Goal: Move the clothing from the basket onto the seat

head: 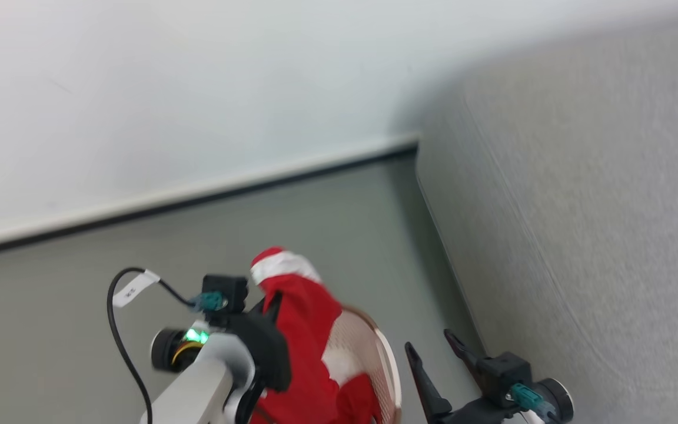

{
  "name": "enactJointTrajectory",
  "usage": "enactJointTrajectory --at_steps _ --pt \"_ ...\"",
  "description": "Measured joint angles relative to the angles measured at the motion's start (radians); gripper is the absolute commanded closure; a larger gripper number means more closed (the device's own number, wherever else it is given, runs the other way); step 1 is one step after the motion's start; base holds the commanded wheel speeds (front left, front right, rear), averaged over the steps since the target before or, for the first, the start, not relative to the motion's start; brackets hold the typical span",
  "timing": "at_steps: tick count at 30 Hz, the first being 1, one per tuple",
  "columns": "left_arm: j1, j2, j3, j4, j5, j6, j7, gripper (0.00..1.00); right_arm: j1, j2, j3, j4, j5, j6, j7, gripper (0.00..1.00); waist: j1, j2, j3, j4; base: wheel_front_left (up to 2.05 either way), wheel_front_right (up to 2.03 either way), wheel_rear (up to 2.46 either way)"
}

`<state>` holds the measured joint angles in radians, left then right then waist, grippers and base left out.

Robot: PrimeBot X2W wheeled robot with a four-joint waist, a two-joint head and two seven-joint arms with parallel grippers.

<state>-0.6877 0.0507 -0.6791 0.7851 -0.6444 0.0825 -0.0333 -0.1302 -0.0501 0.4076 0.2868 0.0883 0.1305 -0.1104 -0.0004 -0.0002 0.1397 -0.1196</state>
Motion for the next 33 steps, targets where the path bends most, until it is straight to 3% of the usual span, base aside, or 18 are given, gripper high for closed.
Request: enactJointTrajectory --at_steps 8,18,28,33 --pt "-0.058 0.0 -0.018 -0.132 -0.005 0.025 0.007 1.0 0.0 -0.009 0.043 -0.042 0.003 0.0 0.026 0.0 0.0001 0.0 -0.139 0.077 0.0 0.0 0.0" --pt "-0.098 0.003 -0.035 -0.27 0.003 0.042 0.039 1.0 -0.005 -0.007 0.079 -0.043 0.023 0.0 0.031 0.0 0.0004 0.0001 -0.21 0.173 0.0 0.0 0.0" --pt "-0.11 0.006 -0.059 -0.336 0.005 0.052 0.07 1.0 -0.062 -0.002 0.182 0.0 0.105 0.0 0.021 0.0 0.0004 0.0001 -0.237 0.192 0.0 0.0 0.0" --pt "-0.11 0.005 -0.077 -0.369 0.0 0.052 0.095 1.0 -0.094 -0.001 0.173 0.037 0.122 0.0 0.013 0.0 0.0005 0.0003 -0.241 0.195 0.0 0.0 0.0"
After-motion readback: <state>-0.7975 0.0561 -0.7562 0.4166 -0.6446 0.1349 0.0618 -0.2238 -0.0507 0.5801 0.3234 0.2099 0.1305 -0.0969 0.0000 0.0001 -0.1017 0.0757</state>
